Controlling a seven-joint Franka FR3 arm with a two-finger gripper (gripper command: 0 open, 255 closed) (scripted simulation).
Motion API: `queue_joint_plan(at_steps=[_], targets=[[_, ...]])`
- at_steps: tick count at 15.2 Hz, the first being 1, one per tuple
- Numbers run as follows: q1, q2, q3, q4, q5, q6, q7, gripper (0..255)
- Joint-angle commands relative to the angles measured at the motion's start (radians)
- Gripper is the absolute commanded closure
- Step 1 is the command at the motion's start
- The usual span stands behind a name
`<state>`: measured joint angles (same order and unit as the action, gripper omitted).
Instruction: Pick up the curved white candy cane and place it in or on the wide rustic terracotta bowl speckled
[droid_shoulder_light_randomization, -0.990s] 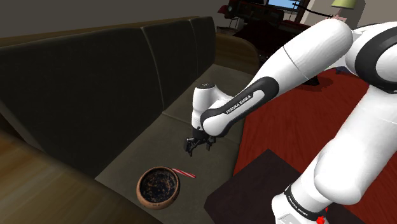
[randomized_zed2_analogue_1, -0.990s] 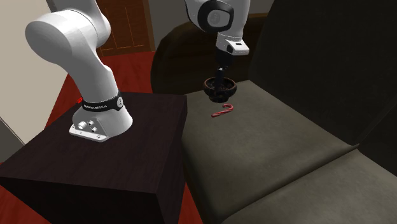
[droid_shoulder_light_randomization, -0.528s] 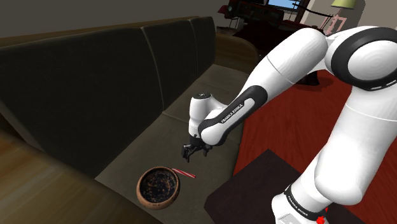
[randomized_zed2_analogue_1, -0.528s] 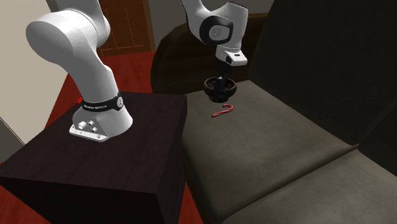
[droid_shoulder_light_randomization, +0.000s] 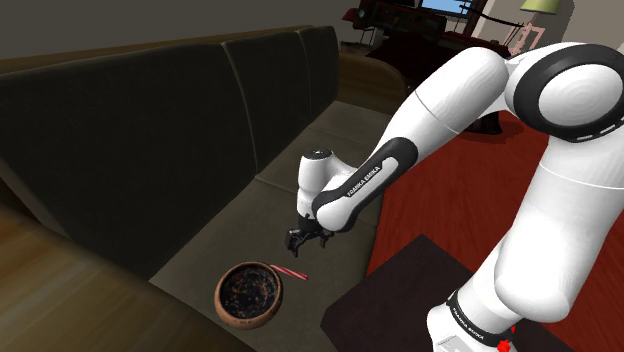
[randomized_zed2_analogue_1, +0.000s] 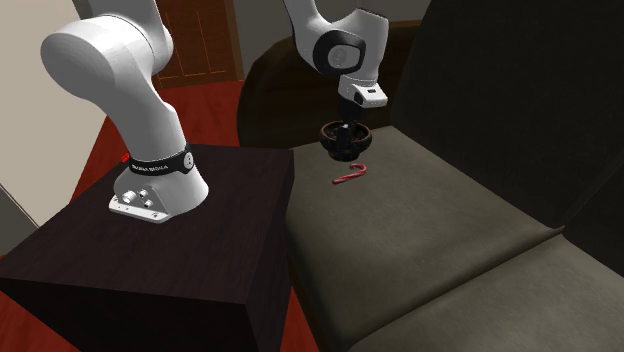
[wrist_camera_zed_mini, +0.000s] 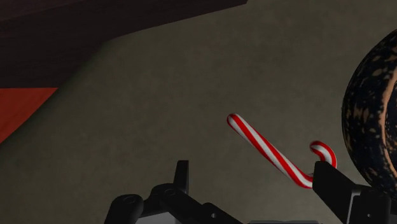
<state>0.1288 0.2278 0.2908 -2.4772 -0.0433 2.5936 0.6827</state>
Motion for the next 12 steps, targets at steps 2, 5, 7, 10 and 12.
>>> queue_joint_plan(at_steps=[2, 5, 7, 10, 12], targets=[[0.000, 0.000, 0.000, 0.000, 0.000, 0.000, 0.000, 255], [0.000, 0.000, 0.000, 0.000, 0.000, 0.000, 0.000, 255], [0.000, 0.000, 0.000, 0.000, 0.000, 0.000, 0.000, 255], [0.000, 0.000, 0.000, 0.000, 0.000, 0.000, 0.000, 255], [0.006, 0.036, -0.004, 0.002, -0.059, 0.058, -0.058, 0]])
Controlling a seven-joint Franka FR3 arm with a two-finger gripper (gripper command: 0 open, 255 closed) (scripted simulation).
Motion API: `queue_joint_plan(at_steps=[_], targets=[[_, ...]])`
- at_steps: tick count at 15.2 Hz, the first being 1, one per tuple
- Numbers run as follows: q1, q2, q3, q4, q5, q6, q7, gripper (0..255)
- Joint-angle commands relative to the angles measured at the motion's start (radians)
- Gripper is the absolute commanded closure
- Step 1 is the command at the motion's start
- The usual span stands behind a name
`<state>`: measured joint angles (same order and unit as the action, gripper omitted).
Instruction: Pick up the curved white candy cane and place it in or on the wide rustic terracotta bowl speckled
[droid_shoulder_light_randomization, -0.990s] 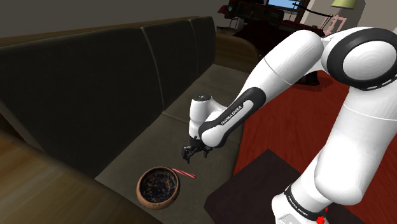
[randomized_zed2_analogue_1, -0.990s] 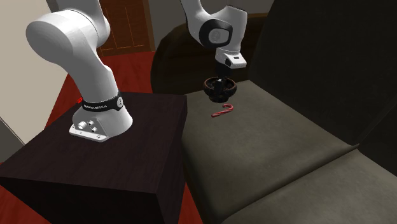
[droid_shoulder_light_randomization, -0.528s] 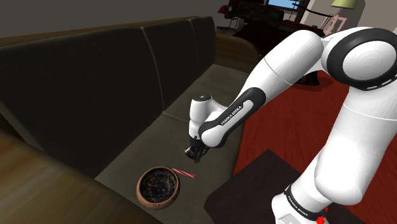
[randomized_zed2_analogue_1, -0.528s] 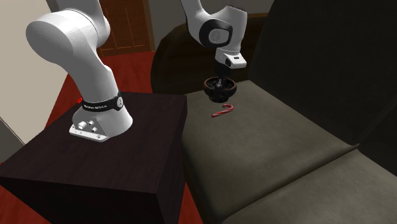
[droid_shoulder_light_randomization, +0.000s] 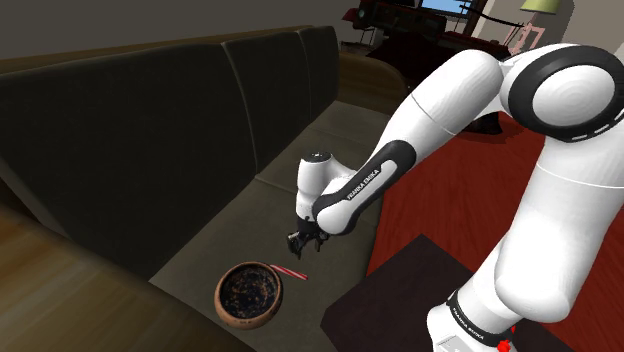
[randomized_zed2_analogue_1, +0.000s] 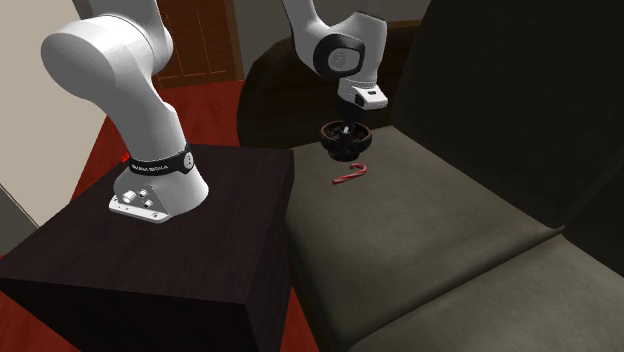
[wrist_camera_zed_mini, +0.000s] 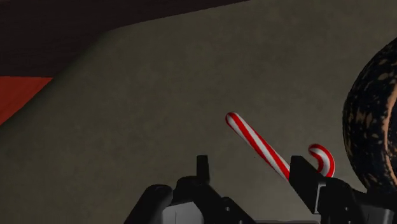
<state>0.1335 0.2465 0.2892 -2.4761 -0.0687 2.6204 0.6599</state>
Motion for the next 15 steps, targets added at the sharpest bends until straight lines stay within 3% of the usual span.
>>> queue_joint_plan(at_steps=[1, 4, 7, 15], targets=[[0.011, 0.054, -0.010, 0.005, -0.097, 0.089, -0.089, 0], [0.062, 0.166, -0.066, 0.029, -0.308, 0.260, -0.228, 0], [0.145, 0.268, -0.158, 0.069, -0.502, 0.412, -0.333, 0], [0.220, 0.391, -0.240, 0.138, -0.535, 0.478, -0.292, 0]])
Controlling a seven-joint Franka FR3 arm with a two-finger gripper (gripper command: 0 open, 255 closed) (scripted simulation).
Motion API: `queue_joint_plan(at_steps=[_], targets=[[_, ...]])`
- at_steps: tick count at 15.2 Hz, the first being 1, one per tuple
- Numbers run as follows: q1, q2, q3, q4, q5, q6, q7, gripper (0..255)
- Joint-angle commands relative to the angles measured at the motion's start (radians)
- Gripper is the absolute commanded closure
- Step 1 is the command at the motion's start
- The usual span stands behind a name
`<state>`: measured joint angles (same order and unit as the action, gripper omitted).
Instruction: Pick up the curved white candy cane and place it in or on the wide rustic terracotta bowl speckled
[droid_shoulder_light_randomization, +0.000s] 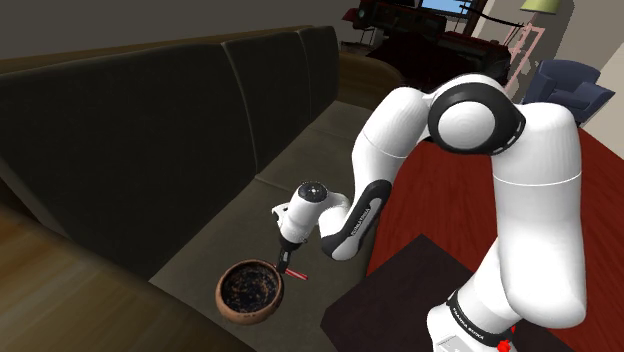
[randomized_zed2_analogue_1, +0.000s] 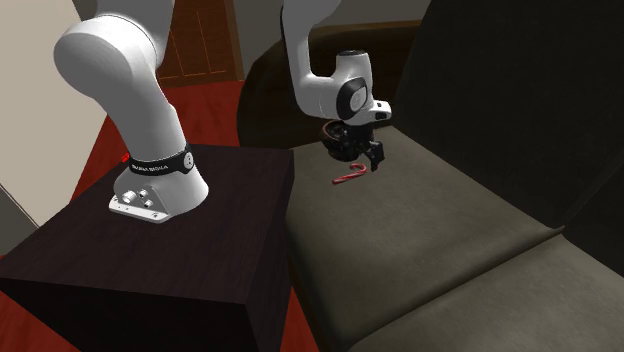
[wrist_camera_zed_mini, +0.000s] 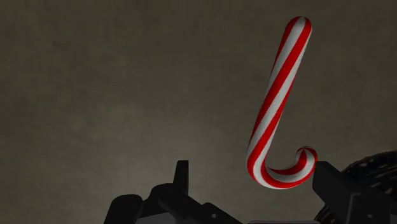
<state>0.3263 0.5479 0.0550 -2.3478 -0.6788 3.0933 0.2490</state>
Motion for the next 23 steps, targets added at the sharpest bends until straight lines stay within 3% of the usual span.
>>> queue_joint_plan(at_steps=[1, 7, 8, 10, 11, 15, 16, 17, 23], targets=[[0.028, 0.090, -0.006, 0.010, 0.077, 0.006, 0.117, 0], [0.072, 0.086, -0.030, -0.003, 0.201, 0.020, 0.020, 0], [0.084, 0.071, -0.041, -0.028, 0.196, 0.031, 0.028, 255], [0.049, 0.034, -0.010, -0.043, 0.202, 0.006, 0.011, 255], [0.062, 0.048, -0.020, -0.034, 0.201, 0.012, 0.018, 255], [0.026, 0.040, 0.022, -0.003, 0.217, -0.033, -0.003, 255], [0.030, 0.056, 0.021, 0.014, 0.218, -0.034, -0.002, 255], [0.077, 0.086, -0.033, -0.005, 0.217, 0.021, 0.007, 255], [0.036, -0.009, 0.016, -0.047, 0.255, -0.037, -0.034, 255]])
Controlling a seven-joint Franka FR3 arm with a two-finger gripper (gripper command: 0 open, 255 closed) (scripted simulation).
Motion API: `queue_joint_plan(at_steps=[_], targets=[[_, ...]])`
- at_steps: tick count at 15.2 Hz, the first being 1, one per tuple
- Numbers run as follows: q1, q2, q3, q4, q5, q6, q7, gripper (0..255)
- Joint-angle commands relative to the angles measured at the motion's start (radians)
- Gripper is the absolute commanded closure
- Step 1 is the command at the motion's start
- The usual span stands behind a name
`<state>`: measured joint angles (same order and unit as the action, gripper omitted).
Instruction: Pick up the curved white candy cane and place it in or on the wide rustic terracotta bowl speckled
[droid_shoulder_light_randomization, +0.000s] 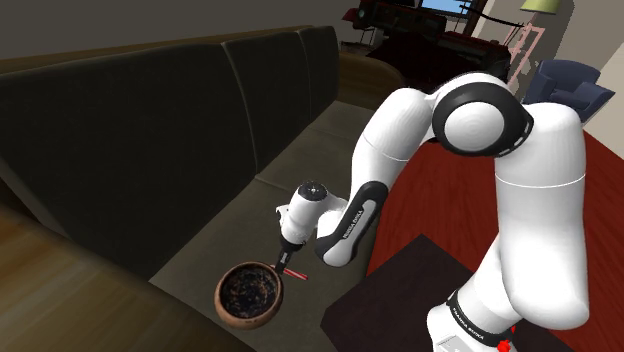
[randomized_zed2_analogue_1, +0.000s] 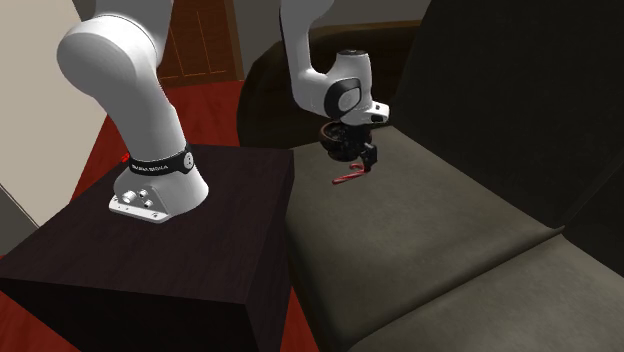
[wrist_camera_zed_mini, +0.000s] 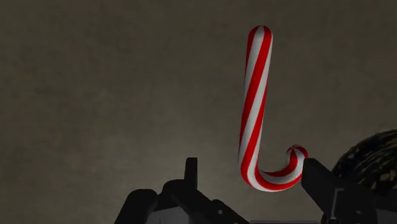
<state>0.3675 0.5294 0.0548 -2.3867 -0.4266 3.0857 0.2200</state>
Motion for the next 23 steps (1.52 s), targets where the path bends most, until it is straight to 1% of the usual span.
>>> queue_joint_plan(at_steps=[1, 7, 8, 9, 10, 11, 12, 14, 18, 19, 23], targets=[[-0.014, -0.006, 0.026, -0.015, 0.007, -0.040, -0.009, 255], [-0.073, -0.098, 0.092, -0.047, 0.041, -0.105, -0.043, 255], [-0.060, -0.081, 0.079, -0.040, 0.034, -0.092, -0.035, 255], [-0.060, -0.081, 0.079, -0.040, 0.034, -0.092, -0.035, 0], [-0.355, -0.032, 0.304, -0.074, 0.154, -0.023, -0.241, 0], [-0.648, 0.067, 0.511, -0.087, 0.203, 0.007, -0.406, 0], [-0.754, 0.119, 0.574, -0.086, 0.176, 0.008, -0.435, 0], [-0.721, 0.147, 0.543, -0.068, 0.150, 0.025, -0.413, 0], [-0.651, 0.200, 0.486, -0.033, 0.144, 0.060, -0.404, 0], [-0.626, 0.221, 0.467, -0.019, 0.144, 0.073, -0.402, 0], [-0.626, 0.221, 0.467, -0.019, 0.144, 0.073, -0.402, 0]])
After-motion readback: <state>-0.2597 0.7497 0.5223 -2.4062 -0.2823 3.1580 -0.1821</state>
